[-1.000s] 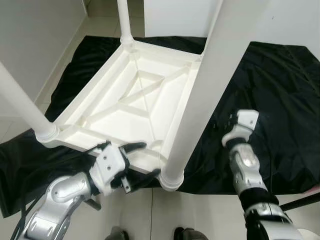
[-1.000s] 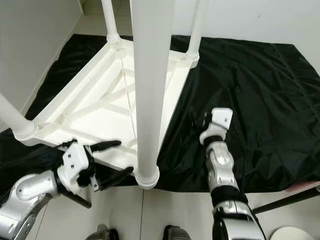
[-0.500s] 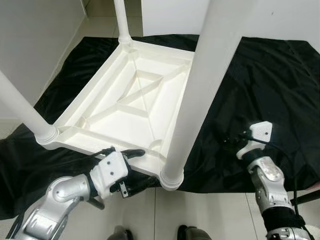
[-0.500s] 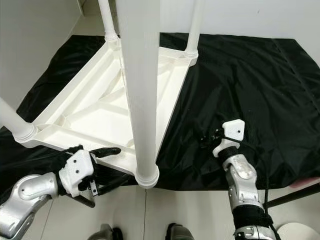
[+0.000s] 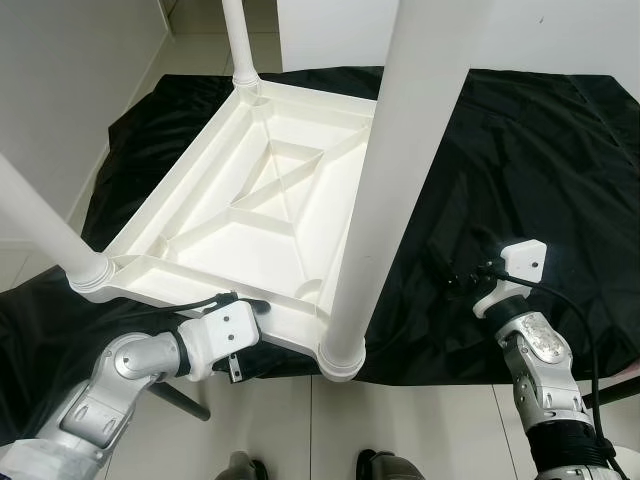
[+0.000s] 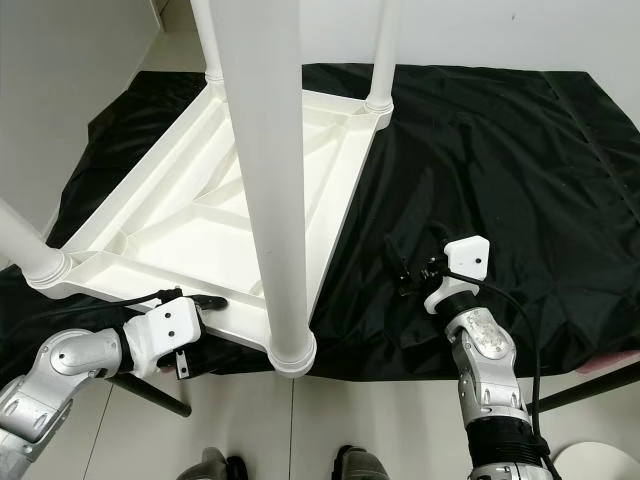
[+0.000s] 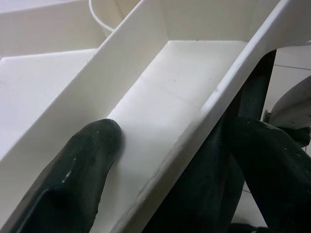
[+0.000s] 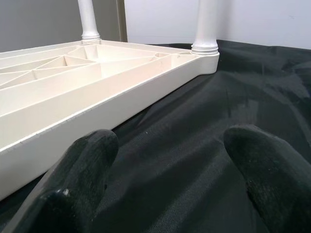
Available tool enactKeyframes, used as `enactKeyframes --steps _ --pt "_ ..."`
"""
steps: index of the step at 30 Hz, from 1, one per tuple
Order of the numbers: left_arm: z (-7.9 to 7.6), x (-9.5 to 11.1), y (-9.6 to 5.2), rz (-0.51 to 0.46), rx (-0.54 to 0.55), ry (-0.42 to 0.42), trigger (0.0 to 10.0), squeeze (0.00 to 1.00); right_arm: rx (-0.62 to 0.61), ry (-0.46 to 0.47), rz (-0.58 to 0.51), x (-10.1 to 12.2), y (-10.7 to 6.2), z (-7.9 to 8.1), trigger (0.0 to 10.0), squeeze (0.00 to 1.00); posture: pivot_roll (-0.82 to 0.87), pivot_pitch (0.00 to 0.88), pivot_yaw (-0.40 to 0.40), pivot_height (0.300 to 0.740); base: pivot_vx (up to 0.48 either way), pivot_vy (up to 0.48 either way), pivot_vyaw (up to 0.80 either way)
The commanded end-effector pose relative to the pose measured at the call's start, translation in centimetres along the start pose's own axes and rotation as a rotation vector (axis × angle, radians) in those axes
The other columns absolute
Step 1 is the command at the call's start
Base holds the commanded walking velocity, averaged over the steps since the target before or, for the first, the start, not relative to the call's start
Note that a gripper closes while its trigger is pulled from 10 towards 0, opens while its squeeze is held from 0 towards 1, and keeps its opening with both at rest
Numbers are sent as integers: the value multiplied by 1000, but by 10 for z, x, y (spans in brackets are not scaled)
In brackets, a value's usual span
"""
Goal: Building children table
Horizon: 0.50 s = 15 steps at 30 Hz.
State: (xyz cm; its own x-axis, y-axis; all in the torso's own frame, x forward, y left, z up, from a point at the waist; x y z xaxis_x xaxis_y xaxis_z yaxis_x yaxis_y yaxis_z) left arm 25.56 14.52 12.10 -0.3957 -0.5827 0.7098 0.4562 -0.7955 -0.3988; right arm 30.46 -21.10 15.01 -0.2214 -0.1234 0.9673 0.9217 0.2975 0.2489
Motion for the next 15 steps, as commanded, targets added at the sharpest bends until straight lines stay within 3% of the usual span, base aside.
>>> enactKeyframes --steps 1,3,4,7,9,10,13,14,15 --pt "-6 -14 -5 55 -36 -59 6549 0 -1 16 25 -5 -4 1 10000 0 -64 164 80 740 0 0 0" --pt "-3 -15 -5 59 -24 -66 6549 0 -1 13 28 -6 -5 1 10000 0 -64 168 80 740 0 0 0" --pt "1 -15 -4 48 -3 -81 3686 0 -3 12 29 -6 -5 1 10000 0 -65 164 83 740 0 0 0" --pt "7 -13 -1 24 24 -104 2824 0 -8 12 33 -5 -6 2 10000 0 -62 167 83 740 0 0 0" --pt "9 -12 0 16 30 -105 2824 0 -10 13 35 -5 -6 2 10000 0 -62 167 83 740 0 0 0" --pt "10 -10 2 8 31 -94 1882 0 -12 12 38 -6 -6 3 10000 0 -62 167 83 740 0 0 0" --pt "11 -9 4 3 31 -84 2000 0 -13 12 40 -6 -6 3 10000 0 -62 167 83 740 0 0 0" --pt "12 -10 6 2 30 -87 1294 0 -14 9 41 -6 -6 3 10000 0 -63 168 88 740 0 0 0" --pt "12 -10 6 2 30 -87 1294 0 -14 9 41 -6 -6 3 10000 0 -63 168 88 740 0 0 0"
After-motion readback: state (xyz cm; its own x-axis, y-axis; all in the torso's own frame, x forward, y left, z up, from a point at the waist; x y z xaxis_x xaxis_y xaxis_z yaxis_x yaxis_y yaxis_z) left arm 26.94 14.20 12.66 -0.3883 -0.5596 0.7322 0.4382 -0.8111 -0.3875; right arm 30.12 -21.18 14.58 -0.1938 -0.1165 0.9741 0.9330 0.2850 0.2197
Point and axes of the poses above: a point about 5 cm out from each wrist's last joint towards the gripper, its own y axis pointing out of the wrist towards the gripper, its own x axis along the axis of the wrist's last joint, z = x × y, the point moved 1 cm from there along y, pointing out of the wrist towards the gripper, and after that the axes turned 11 degrees about y, right-handed, at the moved point
